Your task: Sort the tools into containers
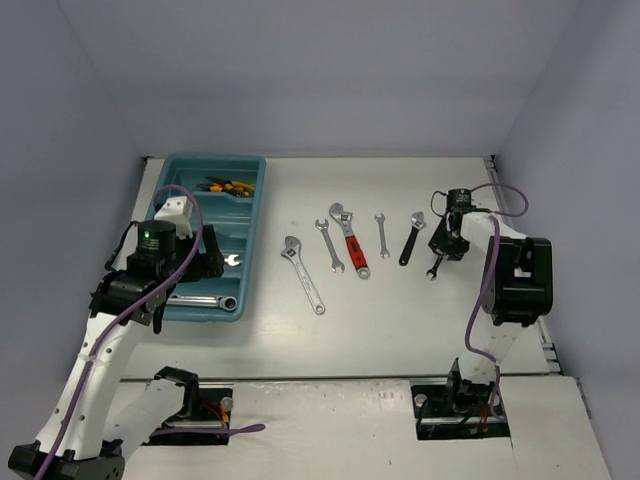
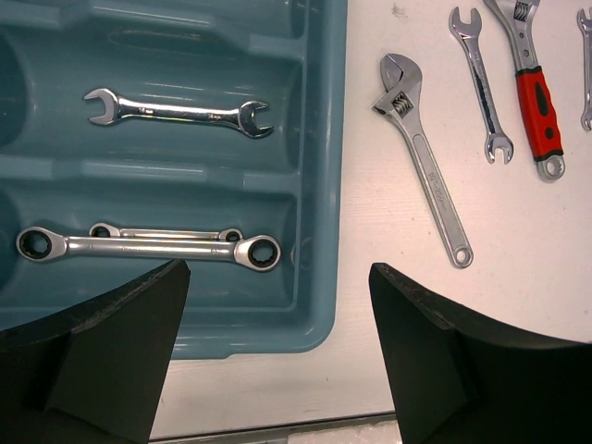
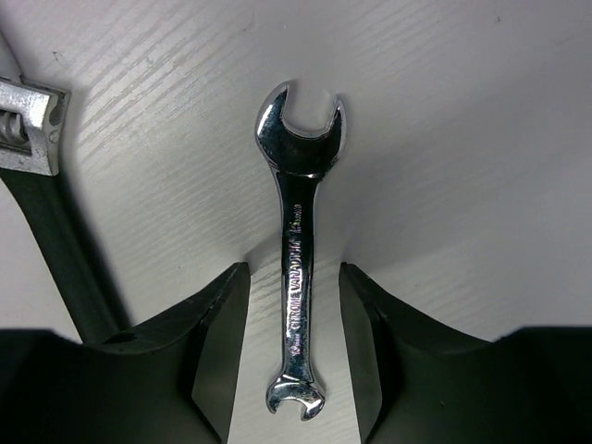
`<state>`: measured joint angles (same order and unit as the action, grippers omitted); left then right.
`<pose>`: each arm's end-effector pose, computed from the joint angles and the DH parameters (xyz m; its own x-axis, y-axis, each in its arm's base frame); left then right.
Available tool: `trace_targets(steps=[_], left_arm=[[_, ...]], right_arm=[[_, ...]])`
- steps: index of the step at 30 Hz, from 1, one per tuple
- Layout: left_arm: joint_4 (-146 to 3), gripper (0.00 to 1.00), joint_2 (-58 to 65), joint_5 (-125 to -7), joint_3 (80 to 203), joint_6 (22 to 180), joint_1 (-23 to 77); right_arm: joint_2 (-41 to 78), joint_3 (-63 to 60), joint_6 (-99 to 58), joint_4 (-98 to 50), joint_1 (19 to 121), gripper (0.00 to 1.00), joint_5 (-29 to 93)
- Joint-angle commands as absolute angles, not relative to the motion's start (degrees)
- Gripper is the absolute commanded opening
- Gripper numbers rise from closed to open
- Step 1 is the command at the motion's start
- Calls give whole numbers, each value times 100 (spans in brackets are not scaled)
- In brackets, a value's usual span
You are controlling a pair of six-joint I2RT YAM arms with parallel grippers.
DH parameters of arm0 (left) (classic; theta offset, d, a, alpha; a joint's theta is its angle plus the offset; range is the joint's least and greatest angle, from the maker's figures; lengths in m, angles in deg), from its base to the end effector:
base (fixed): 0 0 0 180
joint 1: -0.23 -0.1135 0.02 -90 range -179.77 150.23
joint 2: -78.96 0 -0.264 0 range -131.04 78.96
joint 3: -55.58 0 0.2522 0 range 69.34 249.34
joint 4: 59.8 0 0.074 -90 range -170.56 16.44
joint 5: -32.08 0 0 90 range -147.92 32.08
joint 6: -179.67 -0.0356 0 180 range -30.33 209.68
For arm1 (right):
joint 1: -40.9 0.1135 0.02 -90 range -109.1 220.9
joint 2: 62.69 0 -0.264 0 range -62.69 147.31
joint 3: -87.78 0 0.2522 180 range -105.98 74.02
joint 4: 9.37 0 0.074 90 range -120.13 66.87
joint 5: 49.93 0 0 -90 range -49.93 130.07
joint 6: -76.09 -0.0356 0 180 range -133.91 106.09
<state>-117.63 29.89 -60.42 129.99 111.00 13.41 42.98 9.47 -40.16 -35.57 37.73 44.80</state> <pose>0.1626 -0.0397 0.3620 -0.5831 -0.2367 -0.7772 0.0553 0.9428 -0.3286 0.3796 -0.0240 0.1637 -0.6744 0.4788 -0.5621 0.4486 0.8703 0.2032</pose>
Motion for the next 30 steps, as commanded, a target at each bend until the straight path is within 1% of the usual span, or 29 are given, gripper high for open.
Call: trace_targets(steps=[1,3,5,7,9,10,15,21,25,30], left_arm=[[-11632,76,2973,-5975,13389,11014,1401],[-11627,76,2993,-5995,13394,11034,1417],[-11628,76,3028,-6003,13376,11050,1438],[-11636,76,3072,-6030,13363,11051,1460],[-11643,76,3100,-6071,13359,11051,1478],[-11642,76,3106,-6104,13367,11051,1496],[-11621,76,3009,-6381,13442,11193,1646],[-11471,76,2708,-6717,13625,11754,1866],[-10762,76,2599,-7060,13507,12311,2010],[-10083,76,2364,-7153,13276,12709,2243]], right_arm=[[4742,957,-3890,-4362,3791,38,4732],[4828,927,-3854,-4438,3791,34,4712],[4937,880,-3807,-4521,3791,27,4646],[5026,844,-3782,-4609,3796,18,4555],[5135,863,-3768,-4625,3806,4,4483],[5159,883,-3753,-4628,3817,0,4453],[4997,941,-3608,-4617,4066,0,4555],[4361,795,-3201,-4570,5030,0,4872],[3815,821,-2883,-4384,5517,0,4733],[3040,935,-2374,-4092,6261,0,4328]])
